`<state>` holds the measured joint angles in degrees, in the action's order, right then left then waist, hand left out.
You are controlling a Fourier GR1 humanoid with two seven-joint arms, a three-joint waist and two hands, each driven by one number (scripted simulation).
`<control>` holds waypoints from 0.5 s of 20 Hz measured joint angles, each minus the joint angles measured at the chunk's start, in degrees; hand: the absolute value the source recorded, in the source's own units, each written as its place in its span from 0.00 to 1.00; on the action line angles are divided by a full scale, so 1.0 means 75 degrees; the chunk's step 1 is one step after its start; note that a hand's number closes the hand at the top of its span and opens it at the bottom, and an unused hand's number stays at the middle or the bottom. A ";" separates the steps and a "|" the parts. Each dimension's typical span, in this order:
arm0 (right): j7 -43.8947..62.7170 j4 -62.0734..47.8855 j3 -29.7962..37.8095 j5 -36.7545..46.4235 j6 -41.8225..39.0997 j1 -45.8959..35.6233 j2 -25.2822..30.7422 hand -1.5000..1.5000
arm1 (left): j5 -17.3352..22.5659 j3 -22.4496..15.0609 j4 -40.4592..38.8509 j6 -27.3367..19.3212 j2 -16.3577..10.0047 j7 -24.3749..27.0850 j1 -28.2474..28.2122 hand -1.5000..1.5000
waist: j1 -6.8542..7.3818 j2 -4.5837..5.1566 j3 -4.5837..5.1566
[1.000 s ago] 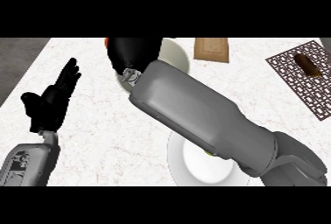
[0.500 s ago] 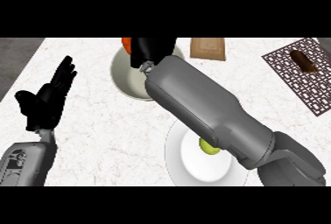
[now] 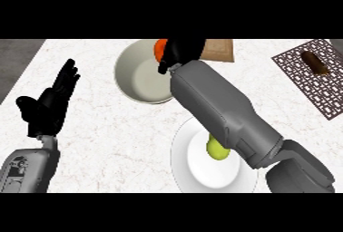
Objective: Pick the squash from the plate and place it in the bowl
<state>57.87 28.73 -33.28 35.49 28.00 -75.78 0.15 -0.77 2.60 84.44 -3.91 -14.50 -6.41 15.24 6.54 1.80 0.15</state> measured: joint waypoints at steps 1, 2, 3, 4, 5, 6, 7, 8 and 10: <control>-0.0020 -0.0128 0.0107 -0.0174 -0.0017 0.0027 -0.0004 0.00 | -0.0045 -0.0033 0.0028 -0.0045 0.0031 -0.0022 0.0007 0.50 | -0.0009 -0.0001 -0.0002; -0.0093 -0.0220 0.0175 -0.0336 0.0007 0.0118 -0.0007 0.00 | -0.0052 -0.0031 0.0054 -0.0052 0.0024 -0.0071 0.0022 0.50 | -0.0021 -0.0004 -0.0005; -0.0265 -0.0312 0.0256 -0.0488 0.0045 0.0210 -0.0010 0.00 | -0.0046 -0.0018 0.0094 -0.0053 0.0015 -0.0109 0.0007 0.50 | -0.0042 -0.0007 -0.0008; -0.0436 -0.0407 0.0317 -0.0639 0.0036 0.0281 -0.0012 0.00 | -0.0022 0.0008 0.0099 -0.0018 -0.0006 -0.0069 -0.0062 0.50 | -0.0038 -0.0003 -0.0010; -0.0630 -0.0447 0.0363 -0.0793 0.0047 0.0347 -0.0014 0.00 | -0.0004 0.0024 0.0152 -0.0003 -0.0021 -0.0090 -0.0096 0.50 | -0.0034 -0.0005 -0.0011; -0.0880 -0.0462 0.0407 -0.0943 0.0064 0.0427 -0.0017 0.00 | 0.0001 0.0034 0.0167 0.0000 -0.0028 -0.0128 -0.0084 0.50 | -0.0056 -0.0009 -0.0013; -0.1135 -0.0448 0.0454 -0.1082 0.0186 0.0545 -0.0016 0.00 | 0.0007 0.0053 0.0155 0.0018 -0.0047 -0.0112 -0.0091 0.50 | -0.0062 -0.0006 -0.0015; -0.1396 -0.0432 0.0565 -0.1219 0.0324 0.0599 -0.0017 0.00 | 0.0014 0.0059 0.0167 0.0018 -0.0034 -0.0078 -0.0146 0.50 | -0.0085 -0.0008 -0.0017; -0.1858 -0.0271 0.0785 -0.1498 0.0754 0.0738 -0.0015 0.00 | 0.0019 0.0076 0.0140 0.0047 -0.0045 -0.0025 -0.0198 0.50 | -0.0126 -0.0014 -0.0021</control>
<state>43.93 26.70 -27.39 24.25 33.65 -70.25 0.03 -0.62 3.17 85.49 -3.56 -14.84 -6.59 13.75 5.59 1.70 -0.01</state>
